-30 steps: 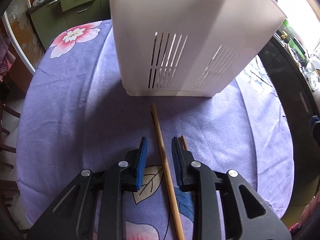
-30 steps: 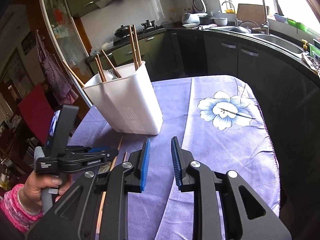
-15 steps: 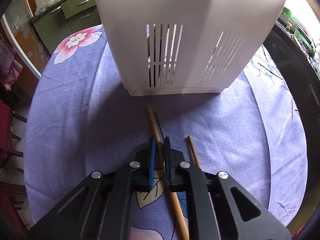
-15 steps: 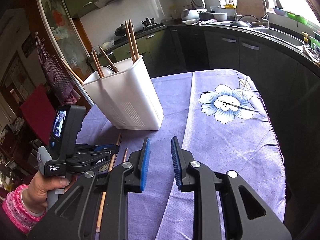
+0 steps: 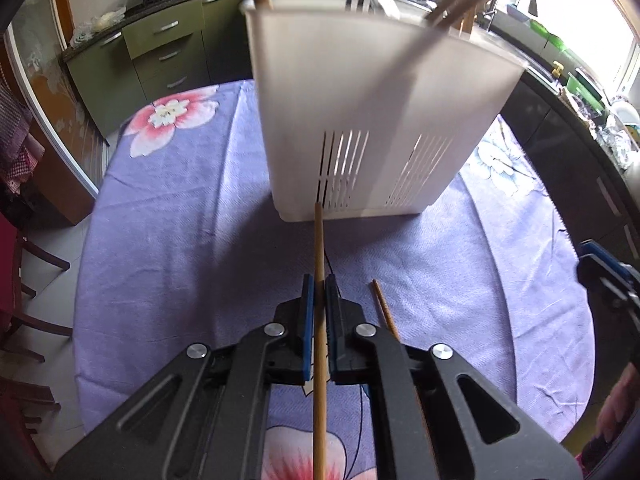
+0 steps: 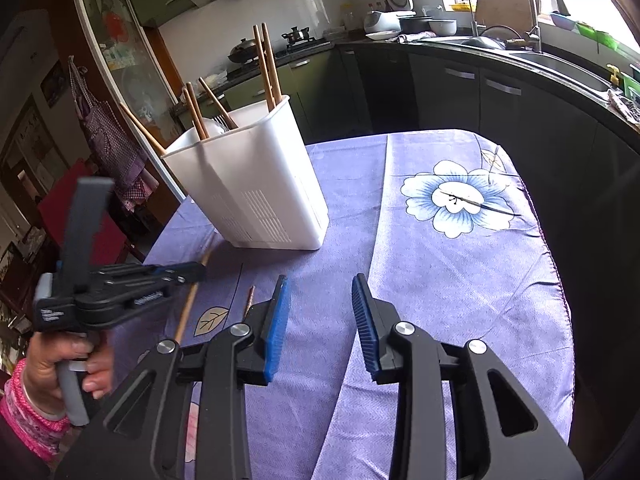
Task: Organize utensils
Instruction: 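Lower the left gripper onto one of the last chopsticks and close on it, then grasp the remaining chopstick with the right gripper while the left lifts its chopstick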
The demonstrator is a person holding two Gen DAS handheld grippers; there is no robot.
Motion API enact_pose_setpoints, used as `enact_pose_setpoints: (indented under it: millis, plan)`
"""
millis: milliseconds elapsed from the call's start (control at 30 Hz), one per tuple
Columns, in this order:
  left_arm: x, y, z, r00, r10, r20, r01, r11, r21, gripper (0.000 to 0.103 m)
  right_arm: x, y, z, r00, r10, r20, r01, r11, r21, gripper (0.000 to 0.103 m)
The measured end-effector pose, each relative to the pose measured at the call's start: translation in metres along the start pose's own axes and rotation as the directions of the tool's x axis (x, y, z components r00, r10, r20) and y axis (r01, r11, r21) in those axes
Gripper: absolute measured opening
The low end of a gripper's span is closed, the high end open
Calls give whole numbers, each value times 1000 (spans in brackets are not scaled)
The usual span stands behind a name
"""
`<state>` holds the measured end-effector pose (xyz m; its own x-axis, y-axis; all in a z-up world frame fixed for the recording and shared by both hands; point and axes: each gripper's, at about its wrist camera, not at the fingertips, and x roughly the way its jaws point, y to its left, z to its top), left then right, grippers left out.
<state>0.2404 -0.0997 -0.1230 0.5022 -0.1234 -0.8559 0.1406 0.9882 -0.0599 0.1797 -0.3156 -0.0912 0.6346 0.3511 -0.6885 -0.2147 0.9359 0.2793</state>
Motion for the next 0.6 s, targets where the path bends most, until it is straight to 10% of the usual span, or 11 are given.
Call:
enact_pose_setpoints:
  millis: [600]
  plan:
    - [-92, 19, -22, 977, -51, 206, 48, 999, 16, 5, 105, 84, -17, 966, -40, -255, -12, 980, -199, 36]
